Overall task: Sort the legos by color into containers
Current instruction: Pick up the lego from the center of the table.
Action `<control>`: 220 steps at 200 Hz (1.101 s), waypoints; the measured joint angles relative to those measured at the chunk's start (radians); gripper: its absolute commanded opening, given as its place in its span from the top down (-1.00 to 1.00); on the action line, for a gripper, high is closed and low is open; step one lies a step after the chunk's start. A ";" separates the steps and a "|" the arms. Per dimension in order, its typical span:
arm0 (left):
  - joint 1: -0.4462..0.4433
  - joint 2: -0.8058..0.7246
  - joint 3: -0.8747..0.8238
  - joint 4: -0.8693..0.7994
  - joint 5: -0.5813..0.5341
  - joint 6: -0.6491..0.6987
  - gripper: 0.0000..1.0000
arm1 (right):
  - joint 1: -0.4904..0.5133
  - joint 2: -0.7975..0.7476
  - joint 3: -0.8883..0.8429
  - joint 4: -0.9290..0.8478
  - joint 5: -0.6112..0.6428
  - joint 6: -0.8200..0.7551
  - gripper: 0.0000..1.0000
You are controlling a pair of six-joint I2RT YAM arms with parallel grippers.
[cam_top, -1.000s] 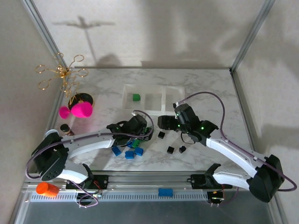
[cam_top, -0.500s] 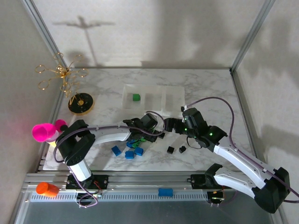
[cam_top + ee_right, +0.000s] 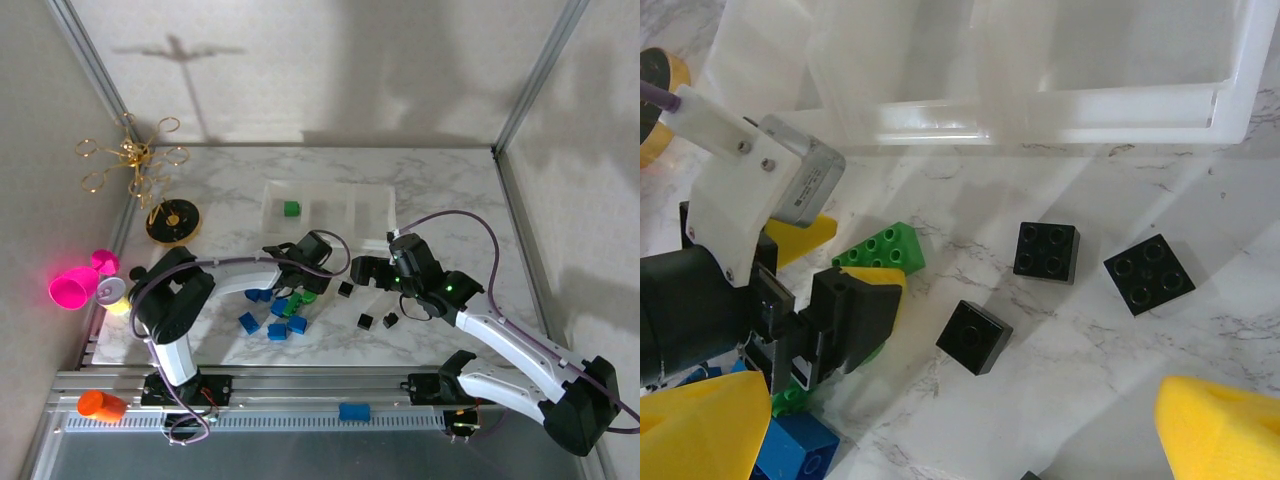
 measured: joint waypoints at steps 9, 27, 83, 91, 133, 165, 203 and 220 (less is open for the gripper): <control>0.000 0.010 0.005 0.001 0.008 0.001 -0.40 | 0.000 0.000 0.000 0.000 0.000 0.000 -0.98; 0.002 0.026 0.009 0.000 0.021 0.006 -0.32 | -0.003 0.005 -0.001 0.000 0.001 0.002 -0.98; 0.008 0.032 0.009 0.003 0.048 0.013 -0.03 | -0.005 0.016 -0.003 0.000 0.000 0.004 -0.97; 0.010 0.032 0.009 0.003 0.050 0.016 0.02 | -0.005 0.019 -0.003 0.000 0.000 0.004 -0.98; 0.019 0.031 0.009 0.003 0.058 0.024 0.26 | -0.005 0.031 -0.003 0.021 0.000 0.004 -0.97; 0.026 0.023 0.009 0.004 0.059 0.030 0.38 | -0.005 0.047 -0.003 0.031 -0.015 0.004 -0.97; 0.036 -0.010 0.009 0.003 0.059 0.030 0.52 | -0.005 0.047 -0.003 0.051 -0.027 0.003 -0.98; 0.042 -0.039 0.007 0.004 0.058 0.029 0.57 | -0.005 0.047 -0.003 0.053 -0.029 0.003 -0.98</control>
